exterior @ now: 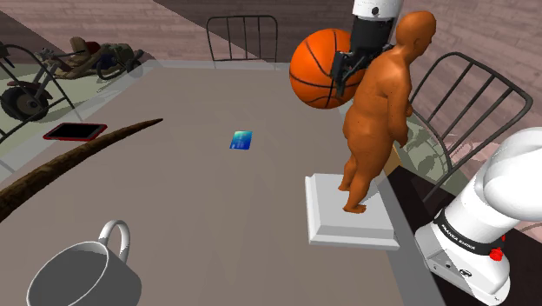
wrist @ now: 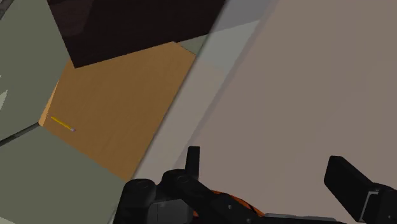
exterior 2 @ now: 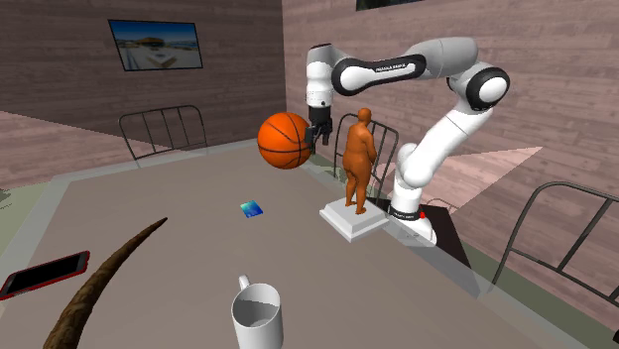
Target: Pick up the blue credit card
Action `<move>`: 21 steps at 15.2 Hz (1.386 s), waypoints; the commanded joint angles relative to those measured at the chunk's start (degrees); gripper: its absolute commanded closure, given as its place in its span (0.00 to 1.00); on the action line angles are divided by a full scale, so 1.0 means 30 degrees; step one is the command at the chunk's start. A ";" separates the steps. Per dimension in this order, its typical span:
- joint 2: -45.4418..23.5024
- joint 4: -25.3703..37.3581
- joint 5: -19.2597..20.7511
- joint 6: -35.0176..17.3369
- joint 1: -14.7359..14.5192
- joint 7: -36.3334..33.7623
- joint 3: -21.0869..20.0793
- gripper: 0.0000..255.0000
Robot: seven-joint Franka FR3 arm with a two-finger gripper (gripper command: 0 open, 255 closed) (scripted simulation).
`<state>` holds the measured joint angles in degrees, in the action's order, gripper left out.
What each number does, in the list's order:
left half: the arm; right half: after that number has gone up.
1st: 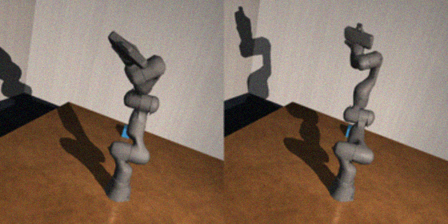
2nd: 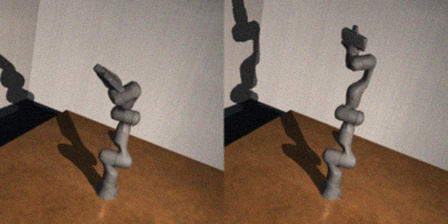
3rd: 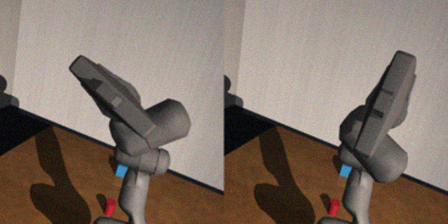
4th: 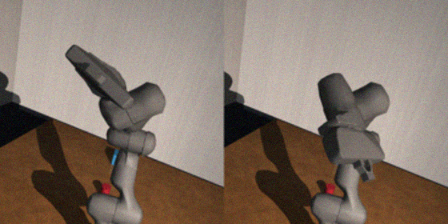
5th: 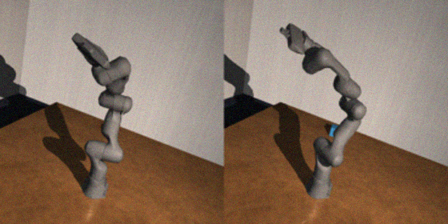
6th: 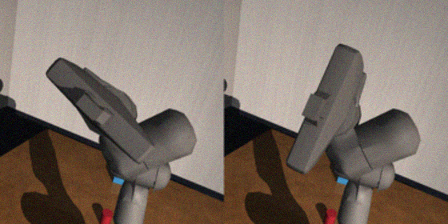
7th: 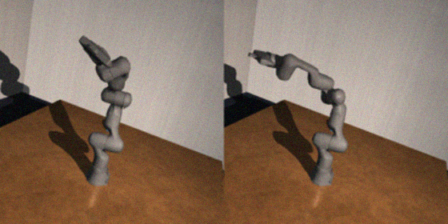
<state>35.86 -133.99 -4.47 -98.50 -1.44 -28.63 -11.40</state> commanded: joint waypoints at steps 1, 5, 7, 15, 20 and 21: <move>-0.1056 0.0535 -0.0247 -0.0730 0.0040 -0.1621 -0.0989 0.00; -0.3284 0.1677 -0.0209 -0.2115 0.0281 -0.4627 -0.2755 0.00; -0.4557 0.2442 0.0058 -0.2722 0.0449 -0.6188 -0.3605 0.00; -1.0682 0.6817 0.3077 -0.4107 0.0910 -1.2958 -0.6476 0.00; -1.5185 1.0750 0.6120 -0.3702 0.0026 -1.7158 -0.7052 0.00; -1.6101 1.1663 0.6713 -0.3497 -0.0303 -1.7892 -0.7009 0.00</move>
<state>-9.64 -101.64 13.75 -109.49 -1.44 -79.72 -32.41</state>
